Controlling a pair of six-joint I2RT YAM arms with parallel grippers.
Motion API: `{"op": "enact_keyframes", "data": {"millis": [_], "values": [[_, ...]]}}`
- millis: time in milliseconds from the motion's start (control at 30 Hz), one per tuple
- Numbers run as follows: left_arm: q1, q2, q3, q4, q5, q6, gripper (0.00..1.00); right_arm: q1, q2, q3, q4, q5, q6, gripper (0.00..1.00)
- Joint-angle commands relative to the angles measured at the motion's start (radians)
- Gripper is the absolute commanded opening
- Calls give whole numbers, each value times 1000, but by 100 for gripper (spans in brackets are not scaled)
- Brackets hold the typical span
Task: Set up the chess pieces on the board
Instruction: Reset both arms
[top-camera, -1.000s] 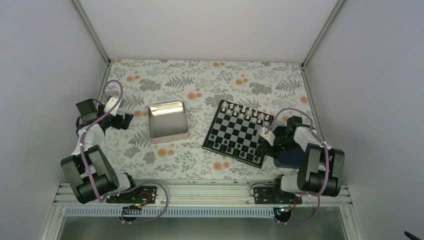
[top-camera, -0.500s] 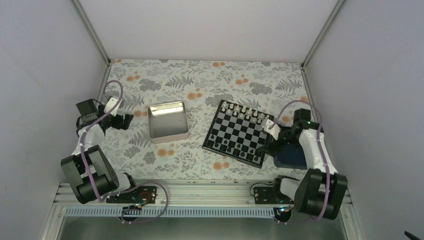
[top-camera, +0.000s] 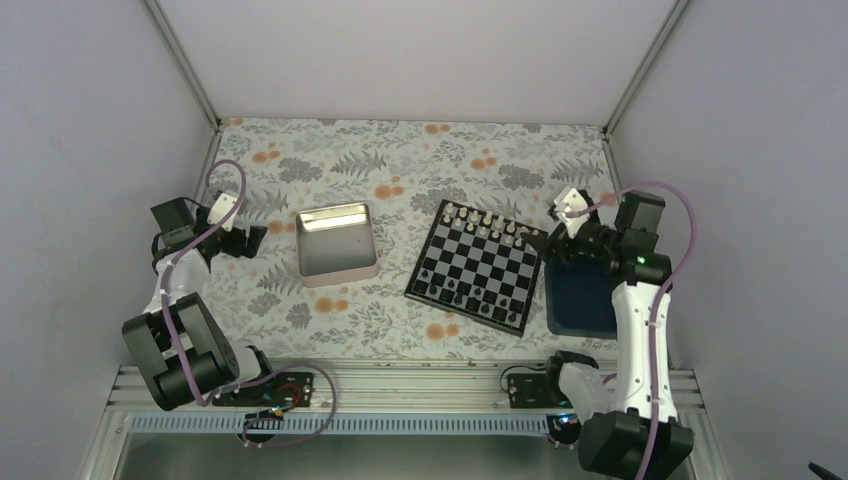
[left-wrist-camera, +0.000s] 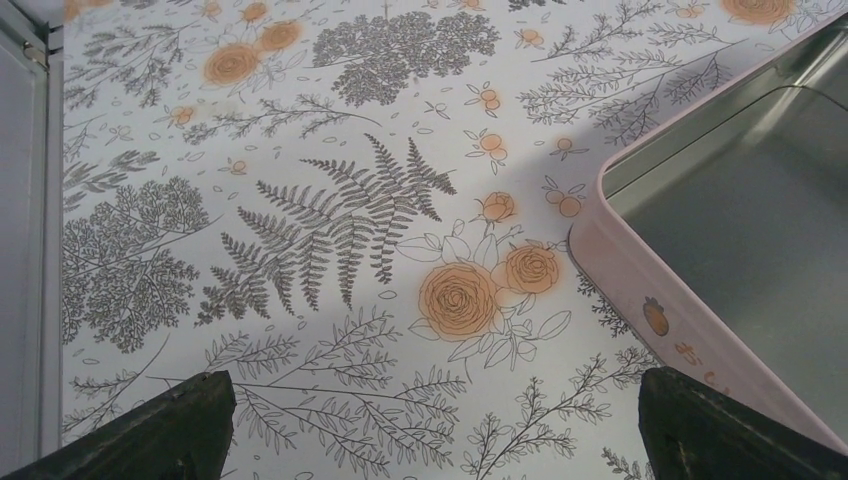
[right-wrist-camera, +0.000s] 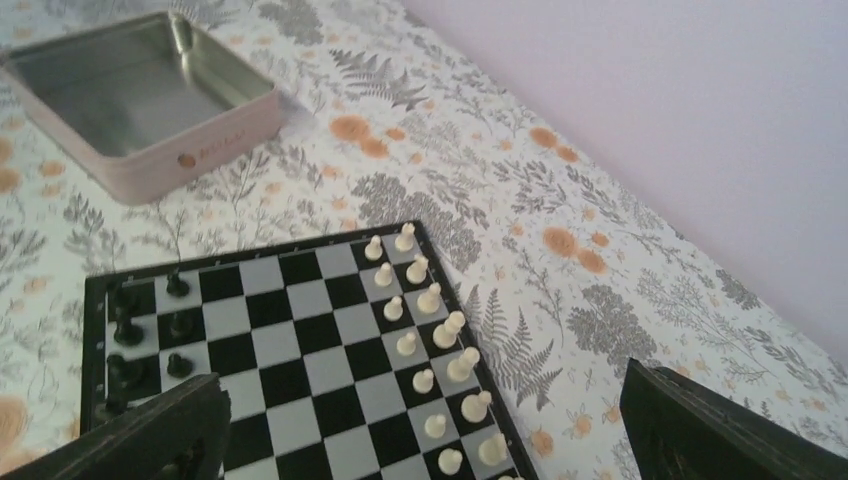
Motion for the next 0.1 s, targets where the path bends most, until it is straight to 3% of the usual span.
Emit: {"op": "enact_keyframes", "data": {"millis": [0, 67], "values": [[2, -14, 9, 24, 45, -7, 100, -10, 18, -23, 179, -88, 208, 100], [1, -19, 10, 19, 44, -8, 100, -10, 15, -28, 222, -112, 243, 100]]}}
